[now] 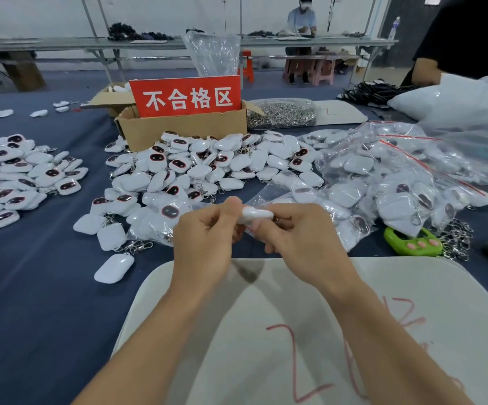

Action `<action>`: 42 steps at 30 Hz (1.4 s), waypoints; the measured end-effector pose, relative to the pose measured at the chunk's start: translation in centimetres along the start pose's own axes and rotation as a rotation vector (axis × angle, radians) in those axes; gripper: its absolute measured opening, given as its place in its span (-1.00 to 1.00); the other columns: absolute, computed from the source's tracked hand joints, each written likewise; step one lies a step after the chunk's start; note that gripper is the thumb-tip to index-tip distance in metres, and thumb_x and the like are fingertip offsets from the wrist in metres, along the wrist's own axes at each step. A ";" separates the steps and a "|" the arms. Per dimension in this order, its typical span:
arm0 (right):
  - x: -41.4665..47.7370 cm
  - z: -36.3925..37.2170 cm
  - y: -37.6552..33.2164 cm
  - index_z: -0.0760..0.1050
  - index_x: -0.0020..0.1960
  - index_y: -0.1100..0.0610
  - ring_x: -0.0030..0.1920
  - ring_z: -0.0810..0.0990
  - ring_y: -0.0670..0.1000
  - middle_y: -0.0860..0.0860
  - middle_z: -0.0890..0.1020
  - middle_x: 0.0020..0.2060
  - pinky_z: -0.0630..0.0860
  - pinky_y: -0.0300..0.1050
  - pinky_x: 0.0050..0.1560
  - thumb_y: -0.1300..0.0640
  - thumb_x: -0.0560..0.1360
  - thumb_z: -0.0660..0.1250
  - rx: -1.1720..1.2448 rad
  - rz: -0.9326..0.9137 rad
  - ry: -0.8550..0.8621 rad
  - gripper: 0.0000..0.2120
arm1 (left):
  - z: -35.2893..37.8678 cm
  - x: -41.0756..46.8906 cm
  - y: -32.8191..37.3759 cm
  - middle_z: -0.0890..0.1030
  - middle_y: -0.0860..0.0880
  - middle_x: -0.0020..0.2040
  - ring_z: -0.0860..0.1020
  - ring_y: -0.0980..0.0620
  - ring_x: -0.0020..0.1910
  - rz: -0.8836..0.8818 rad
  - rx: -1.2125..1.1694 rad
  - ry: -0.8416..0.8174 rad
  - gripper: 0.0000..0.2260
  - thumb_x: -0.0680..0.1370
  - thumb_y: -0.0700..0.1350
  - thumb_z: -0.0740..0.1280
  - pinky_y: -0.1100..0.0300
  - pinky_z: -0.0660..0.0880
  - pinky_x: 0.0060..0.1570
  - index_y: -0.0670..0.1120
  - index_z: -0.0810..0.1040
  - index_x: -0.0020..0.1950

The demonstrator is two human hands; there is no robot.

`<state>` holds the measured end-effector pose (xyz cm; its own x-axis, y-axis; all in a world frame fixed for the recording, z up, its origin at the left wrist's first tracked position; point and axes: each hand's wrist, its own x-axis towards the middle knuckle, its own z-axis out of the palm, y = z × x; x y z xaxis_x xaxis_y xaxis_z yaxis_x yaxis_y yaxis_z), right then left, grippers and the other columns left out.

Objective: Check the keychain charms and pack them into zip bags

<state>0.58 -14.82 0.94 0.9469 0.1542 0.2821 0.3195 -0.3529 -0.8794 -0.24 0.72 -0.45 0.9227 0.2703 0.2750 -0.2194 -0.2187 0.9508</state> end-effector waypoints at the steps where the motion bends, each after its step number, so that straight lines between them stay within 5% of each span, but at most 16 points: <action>1: 0.0 0.1 0.0 0.64 -0.28 0.07 -0.43 0.57 -0.01 0.04 0.64 -0.42 0.51 -0.09 -0.31 -0.03 0.54 0.42 -0.011 0.024 0.003 -0.73 | 0.1 -0.1 0.0 0.60 0.06 -0.41 0.50 0.16 -0.40 0.037 0.025 -0.006 -0.70 0.55 0.20 0.32 0.30 0.43 -0.34 0.08 0.72 -0.23; 7: 0.0 0.8 0.4 0.51 -0.37 0.20 -0.47 0.53 -0.08 -0.01 0.58 -0.54 0.41 -0.24 -0.37 -0.15 0.53 0.30 -0.021 0.149 0.122 -0.53 | -0.3 -0.4 0.3 0.59 0.16 -0.38 0.51 0.15 -0.34 0.151 0.289 0.052 -0.81 0.58 0.10 0.33 0.28 0.41 -0.25 0.16 0.68 -0.17; 9: 0.2 0.6 0.7 0.50 -0.35 0.25 -0.44 0.59 -0.09 0.03 0.58 -0.53 0.47 -0.14 -0.31 -0.19 0.49 0.31 0.002 0.224 0.199 -0.49 | -1.1 -0.1 0.5 0.64 0.14 -0.30 0.57 0.07 -0.24 0.178 0.436 0.232 -0.82 0.58 0.10 0.28 0.14 0.43 -0.17 0.19 0.70 -0.03; 12: 0.4 0.3 0.9 0.48 -0.30 0.31 -0.50 0.41 -0.09 0.10 0.58 -0.48 0.39 -0.09 -0.31 -0.22 0.45 0.35 -0.015 0.263 0.250 -0.44 | -3.5 1.5 0.8 0.65 0.15 -0.23 0.58 0.00 -0.11 0.112 0.488 0.533 -0.76 0.57 0.02 0.27 0.15 0.32 -0.08 0.17 0.72 0.09; 14: 0.4 0.3 1.0 0.37 -0.31 0.29 -0.47 0.31 -0.05 0.15 0.50 -0.47 0.33 -0.10 -0.36 -0.20 0.43 0.38 -0.055 0.253 0.255 -0.45 | -5.2 2.6 0.6 0.57 0.23 -0.28 0.54 0.04 -0.09 0.004 0.468 0.595 -0.76 0.56 -0.04 0.27 0.19 0.28 -0.04 0.16 0.72 0.06; 18: 0.3 1.2 1.2 0.28 -0.38 0.21 -0.47 0.19 -0.06 -0.04 0.25 -0.54 0.20 -0.23 -0.49 -0.09 0.42 0.47 -0.146 0.221 0.228 -0.49 | -5.9 2.8 0.5 0.56 0.22 -0.35 0.55 0.06 -0.22 -0.135 0.513 0.469 -0.80 0.52 -0.06 0.30 0.26 0.27 -0.27 0.17 0.64 -0.22; 23: 0.6 2.8 1.3 0.47 -0.33 0.24 -0.44 0.40 0.00 0.10 0.59 -0.44 0.35 -0.14 -0.36 -0.01 0.51 0.42 -0.218 0.155 0.148 -0.62 | -2.4 0.9 0.5 0.62 0.14 -0.35 0.52 0.01 -0.29 0.055 0.998 0.048 -0.63 0.42 0.34 0.14 0.18 0.23 -0.33 0.17 0.62 -0.27; 25: 0.8 3.3 1.3 0.48 -0.32 0.19 -0.34 0.51 0.02 0.06 0.63 -0.39 0.39 -0.16 -0.26 0.03 0.54 0.38 -0.264 0.137 0.135 -0.67 | -2.1 1.0 0.3 0.65 0.13 -0.27 0.58 -0.01 -0.22 0.064 1.045 -0.010 -0.69 0.44 0.32 0.23 0.16 0.26 -0.26 0.16 0.63 -0.22; 28: 1.0 3.8 1.3 0.49 -0.31 0.14 -0.26 0.59 0.02 0.01 0.66 -0.36 0.42 -0.17 -0.23 0.07 0.56 0.35 -0.281 0.141 0.110 -0.71 | -2.6 1.5 0.1 0.66 0.10 -0.23 0.61 -0.05 -0.15 0.039 1.013 -0.012 -0.86 0.47 0.14 0.34 0.14 0.31 -0.19 0.12 0.61 -0.20; 35: 0.7 4.0 1.1 0.48 -0.34 0.11 -0.37 0.47 0.01 -0.02 0.56 -0.46 0.41 -0.07 -0.30 0.00 0.52 0.40 -0.285 0.062 0.182 -0.68 | -2.1 0.8 0.4 0.51 0.09 -0.47 0.49 0.04 -0.36 0.037 0.639 0.156 -0.79 0.52 -0.02 0.39 0.17 0.39 -0.31 0.03 0.51 -0.32; 38: 0.6 4.1 0.9 0.44 -0.36 0.09 -0.41 0.32 -0.01 -0.06 0.42 -0.52 0.24 -0.16 -0.40 0.03 0.48 0.38 -0.272 0.001 0.126 -0.71 | -2.0 0.6 0.2 0.56 0.02 -0.45 0.53 0.00 -0.35 0.112 0.503 0.084 -0.81 0.53 -0.08 0.41 0.23 0.44 -0.29 -0.02 0.57 -0.28; 42: 0.5 3.9 0.4 0.54 -0.30 -0.03 -0.33 0.51 -0.04 -0.06 0.55 -0.42 0.35 -0.09 -0.32 0.07 0.39 0.33 -0.430 0.100 0.004 -0.90 | -1.5 -0.4 0.6 0.59 0.05 -0.42 0.53 0.06 -0.42 0.223 0.370 -0.044 -0.88 0.50 -0.03 0.37 0.22 0.49 -0.31 -0.01 0.59 -0.22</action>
<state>1.04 -11.34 -0.80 0.9737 0.0963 0.2063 0.2116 -0.7177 -0.6634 -1.17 1.85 0.23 0.8801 0.1398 0.4537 -0.2937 -0.5903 0.7518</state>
